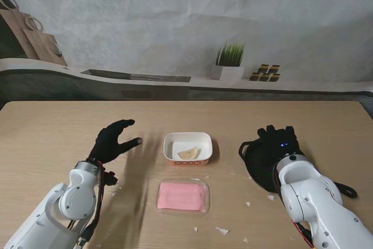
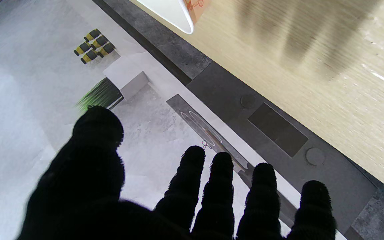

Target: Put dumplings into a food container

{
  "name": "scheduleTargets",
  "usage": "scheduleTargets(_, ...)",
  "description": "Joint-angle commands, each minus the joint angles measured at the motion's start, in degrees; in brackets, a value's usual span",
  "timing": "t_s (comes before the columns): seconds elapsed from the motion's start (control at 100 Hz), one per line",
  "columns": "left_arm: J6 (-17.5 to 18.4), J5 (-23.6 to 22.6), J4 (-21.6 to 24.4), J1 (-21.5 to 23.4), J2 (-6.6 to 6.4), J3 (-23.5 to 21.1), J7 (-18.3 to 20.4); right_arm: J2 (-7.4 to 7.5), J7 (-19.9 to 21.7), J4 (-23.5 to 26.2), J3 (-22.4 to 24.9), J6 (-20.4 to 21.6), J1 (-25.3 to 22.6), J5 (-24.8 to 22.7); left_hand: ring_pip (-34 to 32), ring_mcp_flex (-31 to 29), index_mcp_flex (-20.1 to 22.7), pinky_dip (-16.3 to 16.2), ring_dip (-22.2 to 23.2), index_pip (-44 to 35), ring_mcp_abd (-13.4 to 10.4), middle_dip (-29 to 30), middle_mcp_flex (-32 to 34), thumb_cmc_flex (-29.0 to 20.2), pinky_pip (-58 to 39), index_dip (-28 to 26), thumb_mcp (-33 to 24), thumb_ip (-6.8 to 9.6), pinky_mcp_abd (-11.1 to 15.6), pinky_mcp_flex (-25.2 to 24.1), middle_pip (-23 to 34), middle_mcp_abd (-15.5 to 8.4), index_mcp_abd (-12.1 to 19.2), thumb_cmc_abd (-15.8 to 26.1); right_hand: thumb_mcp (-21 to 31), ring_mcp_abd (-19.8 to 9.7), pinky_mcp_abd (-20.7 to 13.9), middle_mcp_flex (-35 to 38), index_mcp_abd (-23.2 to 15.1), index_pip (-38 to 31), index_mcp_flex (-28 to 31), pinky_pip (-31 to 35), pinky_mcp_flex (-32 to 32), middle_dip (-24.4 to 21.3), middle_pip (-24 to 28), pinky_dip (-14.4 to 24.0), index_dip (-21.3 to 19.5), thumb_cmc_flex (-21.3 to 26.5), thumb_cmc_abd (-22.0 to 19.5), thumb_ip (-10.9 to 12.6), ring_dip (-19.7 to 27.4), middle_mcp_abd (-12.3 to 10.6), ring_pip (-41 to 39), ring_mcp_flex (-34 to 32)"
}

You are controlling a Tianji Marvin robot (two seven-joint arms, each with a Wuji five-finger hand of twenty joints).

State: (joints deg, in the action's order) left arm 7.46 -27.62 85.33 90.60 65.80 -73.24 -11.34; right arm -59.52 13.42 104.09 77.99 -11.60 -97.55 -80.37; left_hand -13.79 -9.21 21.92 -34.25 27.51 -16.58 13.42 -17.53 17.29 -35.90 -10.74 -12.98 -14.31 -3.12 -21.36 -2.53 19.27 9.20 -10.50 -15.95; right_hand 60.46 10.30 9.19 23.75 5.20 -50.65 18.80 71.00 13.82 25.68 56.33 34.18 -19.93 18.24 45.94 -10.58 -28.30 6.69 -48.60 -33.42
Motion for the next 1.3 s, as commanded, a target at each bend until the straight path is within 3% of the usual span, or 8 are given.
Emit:
scheduleTargets(0.0,0.00,-0.13,0.00,-0.08,0.13,0.26,0.99,-0.09,1.67,-1.32,0.57,-1.08,-0.94,-0.38,0.38,-0.39,1.57,-0.77,0.42,-0.60,0.06,0.02,0.48,-1.49,2.47,-0.76,1.11,1.85,0.82,-0.95,-0.25,0.93,1.16,2.16,1.65,2.46,1.78,1.16,2.77,0.23,0.91,1.16,0.84,-0.15,-0.48,-0.19,1.07,-2.24,2.64,0.15,0.30,2.08,0.01,-1.58)
scheduleTargets(0.23,-0.22,-0.10,-0.03,-0.10,0.10,0.47,1.19,-0.27,3.93,-2.73,0.76,-6.17,-1.80,-0.48,0.03,-1.06,2.40,-0.80,0.66,-0.64,0.25,0.02,0.65,-1.66,2.49,-0.83,1.17,1.88,0.83,-1.11,-0.27,1.09,0.90,2.08,2.25,2.12,1.81,3.54,2.89,0.20,2.60,3.65,2.75,0.05,-0.43,0.31,1.32,-2.69,2.65,-0.11,0.20,2.30,-0.74,-4.18)
scheduleTargets(0.56,-0.17,-0.47,-0.18,-0.18,0.04,0.54,1.23,-0.37,1.64,-6.40,-0.03,-11.40,-2.22,2.44,-0.34,-0.76,3.16,-0.80,1.01,-0.44,0.28,0.00,0.82,-1.88,2.53,-0.85,1.06,1.94,0.77,-1.24,-0.22,1.17,0.26,1.61,3.13,2.62,2.57,4.32,3.07,-0.15,3.55,4.29,4.53,0.49,0.10,-0.27,1.20,0.49,1.86,0.32,0.42,2.75,-0.74,-5.88)
scheduleTargets(0.93,-0.05,-0.73,-0.55,-0.44,-0.03,0.74,1.37,-0.10,0.97,-11.36,-2.12,-14.10,0.13,4.55,-0.32,-0.60,3.21,-0.82,0.99,-0.21,0.25,0.02,0.82,-1.93,2.53,-0.90,0.72,2.00,0.73,-1.24,-0.26,1.20,0.17,1.20,3.14,2.37,2.17,2.99,2.74,-0.53,2.23,4.69,4.59,0.88,0.75,-0.94,0.99,0.82,1.50,0.46,0.38,2.33,-0.87,-5.24)
scheduleTargets(1.08,-0.04,-0.80,-0.61,-0.47,0.00,0.76,1.22,-0.13,-1.49,-12.73,-2.63,-13.97,0.70,5.90,-0.32,-0.58,3.15,-0.82,0.98,-0.23,0.15,-0.01,0.85,-1.87,2.54,-0.96,0.59,2.01,0.71,-1.26,-0.22,1.08,0.35,1.10,3.33,2.23,2.13,2.40,2.34,-0.87,1.75,5.28,4.58,0.99,1.01,-1.14,0.85,1.18,1.55,0.55,0.20,2.06,-1.22,-4.94)
scheduleTargets(1.29,-0.03,-0.84,-0.63,-0.49,-0.02,0.78,1.27,-0.04,-0.02,-13.54,-3.64,-15.61,1.65,6.32,-0.28,-0.61,3.06,-0.83,0.96,-0.25,0.20,-0.01,0.79,-1.97,2.52,-1.02,0.29,2.04,0.66,-1.22,-0.24,1.16,0.42,0.76,3.09,2.32,2.01,0.13,1.93,-0.91,-0.62,5.22,4.01,1.13,1.35,-1.59,0.85,1.40,1.03,0.66,0.13,1.15,-1.20,-4.06)
